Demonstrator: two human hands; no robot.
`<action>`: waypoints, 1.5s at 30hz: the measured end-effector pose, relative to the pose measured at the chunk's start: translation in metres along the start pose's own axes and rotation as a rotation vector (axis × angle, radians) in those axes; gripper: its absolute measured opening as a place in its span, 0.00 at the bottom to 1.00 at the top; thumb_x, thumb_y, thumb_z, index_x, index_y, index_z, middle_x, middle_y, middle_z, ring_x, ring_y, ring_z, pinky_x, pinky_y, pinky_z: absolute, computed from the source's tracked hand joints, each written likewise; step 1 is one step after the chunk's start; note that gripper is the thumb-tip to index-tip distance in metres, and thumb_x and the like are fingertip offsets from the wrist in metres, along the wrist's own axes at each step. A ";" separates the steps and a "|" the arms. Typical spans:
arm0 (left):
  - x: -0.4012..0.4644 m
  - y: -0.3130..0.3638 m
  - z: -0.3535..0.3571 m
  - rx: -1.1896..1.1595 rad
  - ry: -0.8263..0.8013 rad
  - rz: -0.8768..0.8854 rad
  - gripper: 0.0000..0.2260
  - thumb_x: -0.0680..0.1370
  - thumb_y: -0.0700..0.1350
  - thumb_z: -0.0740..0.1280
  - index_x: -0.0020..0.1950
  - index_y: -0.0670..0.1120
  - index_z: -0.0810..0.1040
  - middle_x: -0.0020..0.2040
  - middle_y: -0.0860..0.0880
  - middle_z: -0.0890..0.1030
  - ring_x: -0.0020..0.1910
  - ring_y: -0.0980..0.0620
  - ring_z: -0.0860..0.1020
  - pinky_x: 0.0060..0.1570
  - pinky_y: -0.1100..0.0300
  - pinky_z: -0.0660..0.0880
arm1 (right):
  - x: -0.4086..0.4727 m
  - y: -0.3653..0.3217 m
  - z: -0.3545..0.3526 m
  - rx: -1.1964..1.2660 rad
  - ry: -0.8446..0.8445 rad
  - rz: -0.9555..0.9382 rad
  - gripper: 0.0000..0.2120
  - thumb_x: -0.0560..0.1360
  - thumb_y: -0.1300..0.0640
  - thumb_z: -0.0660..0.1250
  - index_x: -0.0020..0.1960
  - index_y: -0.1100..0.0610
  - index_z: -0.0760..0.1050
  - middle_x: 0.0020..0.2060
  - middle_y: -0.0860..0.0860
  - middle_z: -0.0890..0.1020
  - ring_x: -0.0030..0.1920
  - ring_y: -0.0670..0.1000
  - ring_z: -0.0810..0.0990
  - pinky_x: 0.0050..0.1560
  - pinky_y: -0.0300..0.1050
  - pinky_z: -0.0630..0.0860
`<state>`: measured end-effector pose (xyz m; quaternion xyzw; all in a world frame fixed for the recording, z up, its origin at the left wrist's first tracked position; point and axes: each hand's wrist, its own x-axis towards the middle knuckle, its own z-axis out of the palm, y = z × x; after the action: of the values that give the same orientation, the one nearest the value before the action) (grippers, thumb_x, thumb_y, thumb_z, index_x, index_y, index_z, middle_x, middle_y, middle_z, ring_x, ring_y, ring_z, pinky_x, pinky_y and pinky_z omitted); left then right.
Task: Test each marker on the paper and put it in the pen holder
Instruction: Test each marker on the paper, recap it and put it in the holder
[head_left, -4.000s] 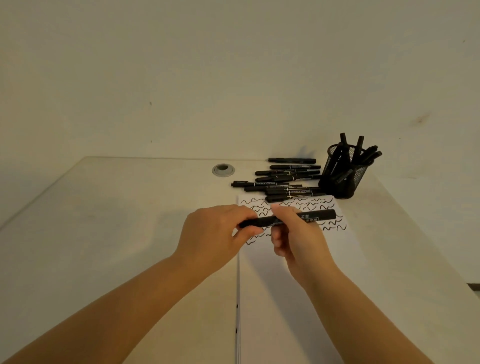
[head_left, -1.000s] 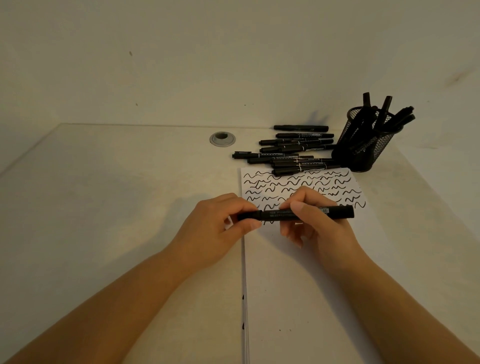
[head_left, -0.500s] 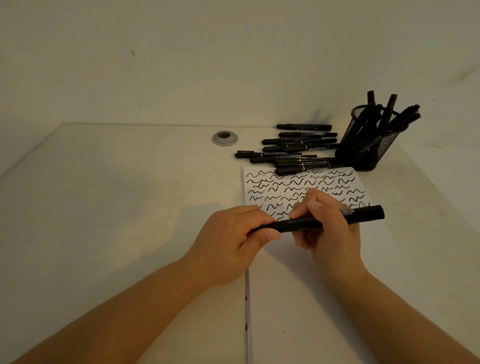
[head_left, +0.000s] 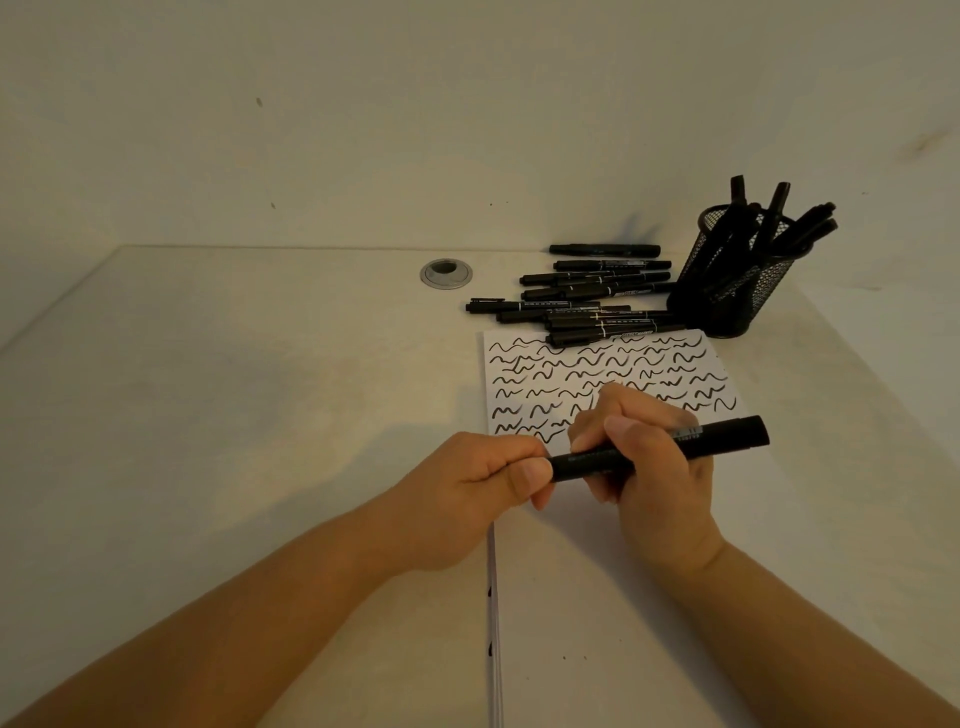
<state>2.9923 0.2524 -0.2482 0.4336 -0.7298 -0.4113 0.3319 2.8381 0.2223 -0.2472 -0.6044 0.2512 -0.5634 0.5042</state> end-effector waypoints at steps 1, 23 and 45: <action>0.000 0.000 -0.001 0.009 0.007 -0.003 0.12 0.74 0.58 0.54 0.35 0.57 0.72 0.28 0.54 0.66 0.26 0.58 0.63 0.29 0.68 0.60 | 0.000 0.000 0.001 -0.003 -0.002 0.006 0.15 0.67 0.55 0.57 0.26 0.62 0.69 0.21 0.48 0.69 0.21 0.46 0.66 0.23 0.33 0.63; 0.058 0.043 -0.007 0.568 0.357 -0.037 0.15 0.76 0.58 0.55 0.33 0.54 0.70 0.24 0.55 0.70 0.26 0.57 0.69 0.29 0.61 0.67 | 0.046 -0.041 -0.056 -1.470 -0.218 -0.502 0.10 0.67 0.57 0.74 0.46 0.57 0.81 0.39 0.52 0.81 0.35 0.52 0.79 0.25 0.39 0.70; 0.198 -0.026 -0.044 1.139 0.127 -0.294 0.14 0.78 0.55 0.57 0.59 0.50 0.71 0.55 0.49 0.74 0.54 0.49 0.72 0.43 0.57 0.68 | 0.132 -0.053 -0.153 -1.045 0.362 -0.114 0.26 0.74 0.57 0.65 0.67 0.46 0.57 0.37 0.47 0.79 0.34 0.50 0.78 0.34 0.43 0.71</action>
<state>2.9590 0.0520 -0.2266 0.6639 -0.7466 0.0305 0.0294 2.7127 0.0761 -0.1655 -0.6804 0.5465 -0.4851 0.0550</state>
